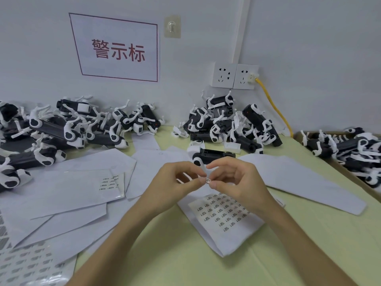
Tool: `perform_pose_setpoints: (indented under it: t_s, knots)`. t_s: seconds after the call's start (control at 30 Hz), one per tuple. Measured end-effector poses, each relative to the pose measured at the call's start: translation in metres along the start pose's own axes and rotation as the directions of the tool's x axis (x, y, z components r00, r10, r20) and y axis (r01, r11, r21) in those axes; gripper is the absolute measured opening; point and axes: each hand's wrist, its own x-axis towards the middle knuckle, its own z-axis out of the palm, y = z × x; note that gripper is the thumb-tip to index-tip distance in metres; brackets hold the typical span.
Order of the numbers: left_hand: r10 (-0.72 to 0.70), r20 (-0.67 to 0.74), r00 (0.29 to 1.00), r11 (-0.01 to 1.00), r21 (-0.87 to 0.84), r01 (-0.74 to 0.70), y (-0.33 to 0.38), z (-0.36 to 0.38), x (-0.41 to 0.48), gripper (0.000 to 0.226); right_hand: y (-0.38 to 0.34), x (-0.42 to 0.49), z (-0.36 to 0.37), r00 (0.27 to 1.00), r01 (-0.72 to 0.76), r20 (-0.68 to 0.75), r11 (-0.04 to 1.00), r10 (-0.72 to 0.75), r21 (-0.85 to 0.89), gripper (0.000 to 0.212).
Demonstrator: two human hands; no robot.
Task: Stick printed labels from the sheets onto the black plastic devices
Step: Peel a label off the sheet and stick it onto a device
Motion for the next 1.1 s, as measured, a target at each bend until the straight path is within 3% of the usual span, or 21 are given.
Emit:
perform_pose_setpoints:
  t_s: [0.4, 0.57, 0.73, 1.1]
  knots:
    - [-0.033, -0.017, 0.999, 0.994, 0.106, 0.035, -0.003, 0.007, -0.001, 0.013, 0.003, -0.001, 0.005, 0.997, 0.054, -0.046, 0.995, -0.058, -0.083, 0.041]
    - [-0.113, -0.019, 0.993, 0.991, -0.078, 0.111, -0.002, 0.007, 0.000, 0.013, 0.007, 0.001, 0.008, 0.993, 0.023, -0.117, 0.995, -0.034, -0.092, 0.023]
    - [-0.126, -0.066, 0.990, 0.961, -0.256, 0.105, 0.003, 0.003, -0.002, 0.016, 0.009, 0.002, 0.009, 0.995, 0.019, -0.092, 0.998, -0.025, -0.064, 0.009]
    - [-0.096, -0.047, 0.994, 0.974, -0.211, 0.084, 0.002, 0.005, -0.002, 0.024, 0.013, 0.002, 0.008, 0.985, 0.055, -0.162, 0.996, -0.066, -0.070, 0.015]
